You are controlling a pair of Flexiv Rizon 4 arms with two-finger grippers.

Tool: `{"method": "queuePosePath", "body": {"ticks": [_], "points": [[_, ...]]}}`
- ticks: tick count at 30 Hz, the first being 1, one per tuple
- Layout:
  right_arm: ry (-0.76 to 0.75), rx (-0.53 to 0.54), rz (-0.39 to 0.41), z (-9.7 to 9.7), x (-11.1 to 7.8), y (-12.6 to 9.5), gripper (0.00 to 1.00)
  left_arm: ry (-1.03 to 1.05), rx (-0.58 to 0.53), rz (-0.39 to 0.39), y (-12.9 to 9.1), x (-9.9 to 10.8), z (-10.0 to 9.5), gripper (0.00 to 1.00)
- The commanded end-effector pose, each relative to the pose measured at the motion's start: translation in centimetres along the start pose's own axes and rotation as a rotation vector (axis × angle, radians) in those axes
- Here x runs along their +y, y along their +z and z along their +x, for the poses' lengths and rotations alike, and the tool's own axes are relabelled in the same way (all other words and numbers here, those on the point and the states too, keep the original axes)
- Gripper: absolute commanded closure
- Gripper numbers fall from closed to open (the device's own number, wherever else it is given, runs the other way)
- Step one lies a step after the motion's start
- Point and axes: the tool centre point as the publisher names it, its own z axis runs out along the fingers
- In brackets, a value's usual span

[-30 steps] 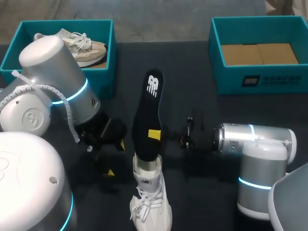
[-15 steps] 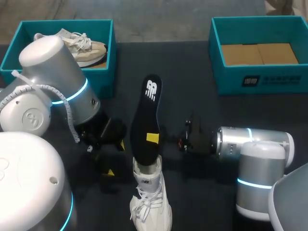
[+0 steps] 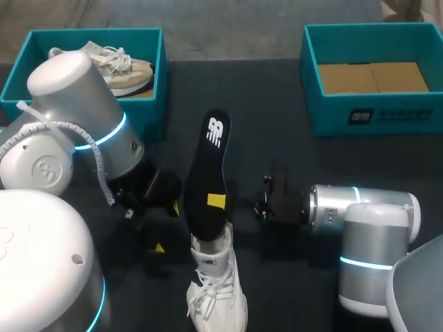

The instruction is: Take the shoe out of the shoebox, open the shoe tongue, remove and reinsert the insole, then place the shoe into the shoebox

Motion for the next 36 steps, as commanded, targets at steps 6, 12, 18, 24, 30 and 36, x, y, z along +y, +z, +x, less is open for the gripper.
{"method": "queuePosePath", "body": {"ticks": [6,12,18,24,30,36], "points": [[0.020,0.002,0.009,-0.1,-0.9,0.3,1.00,0.001,-0.002,-0.001,0.1,0.0,0.0,0.00],[0.027,-0.001,0.008,0.0,-1.3,0.3,1.00,0.001,-0.002,-0.001,0.1,0.0,0.0,0.00],[0.009,-0.007,-0.002,0.6,-1.2,0.0,1.00,0.001,-0.002,-0.001,0.1,0.0,0.0,0.00],[-0.007,-0.010,-0.004,0.8,-0.8,-0.2,1.00,0.001,-0.002,-0.001,0.1,0.0,0.0,0.00],[-0.018,-0.011,0.000,0.5,-0.3,-0.4,1.00,0.001,-0.002,-0.001,0.1,0.0,0.0,0.00],[-0.042,-0.011,0.004,0.3,0.1,-0.7,1.00,0.001,-0.002,-0.001,0.1,0.0,0.0,0.00]]}}
